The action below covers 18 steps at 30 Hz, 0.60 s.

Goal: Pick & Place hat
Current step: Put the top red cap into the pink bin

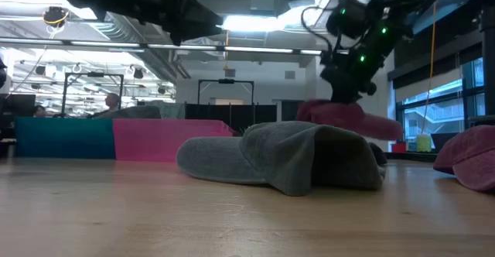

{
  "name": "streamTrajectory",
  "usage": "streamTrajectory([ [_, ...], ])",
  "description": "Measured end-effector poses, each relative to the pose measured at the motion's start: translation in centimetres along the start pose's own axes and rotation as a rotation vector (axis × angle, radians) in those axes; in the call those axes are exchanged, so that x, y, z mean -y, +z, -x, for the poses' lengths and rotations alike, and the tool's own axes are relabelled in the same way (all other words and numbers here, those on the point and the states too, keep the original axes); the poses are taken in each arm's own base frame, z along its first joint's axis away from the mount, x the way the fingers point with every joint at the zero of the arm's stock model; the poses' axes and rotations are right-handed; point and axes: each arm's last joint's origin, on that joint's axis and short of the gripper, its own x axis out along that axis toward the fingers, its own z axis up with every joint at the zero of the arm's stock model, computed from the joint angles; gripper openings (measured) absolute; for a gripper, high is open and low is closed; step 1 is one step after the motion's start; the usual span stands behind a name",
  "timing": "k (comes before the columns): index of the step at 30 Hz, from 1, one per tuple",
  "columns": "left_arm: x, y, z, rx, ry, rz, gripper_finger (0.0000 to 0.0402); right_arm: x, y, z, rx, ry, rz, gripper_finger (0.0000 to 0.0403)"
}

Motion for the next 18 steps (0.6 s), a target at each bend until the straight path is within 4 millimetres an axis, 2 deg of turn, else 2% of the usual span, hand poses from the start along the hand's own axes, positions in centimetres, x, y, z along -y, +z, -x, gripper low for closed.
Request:
streamTrajectory([
  [6, 1.3, -0.3, -0.3, 0.006, 0.097, 0.059, 0.0171, -0.2, 1.9, 3.2, 0.242, -0.031, -0.029, 0.0007],
  [11, 2.6, -1.1, -2.0, 0.078, 0.202, 0.097, 0.0171, -0.9, 3.9, 5.8, 0.508, -0.039, -0.041, 0.0007],
  [15, 3.6, -2.2, -3.7, 0.14, 0.203, 0.078, 0.0171, -1.8, 5.0, 7.1, 0.666, -0.007, -0.011, 0.0007],
  [18, 4.1, -2.6, -4.4, 0.188, 0.188, 0.093, 0.0171, -2.5, 5.1, 7.5, 0.697, 0.003, 0.046, 0.0007],
])
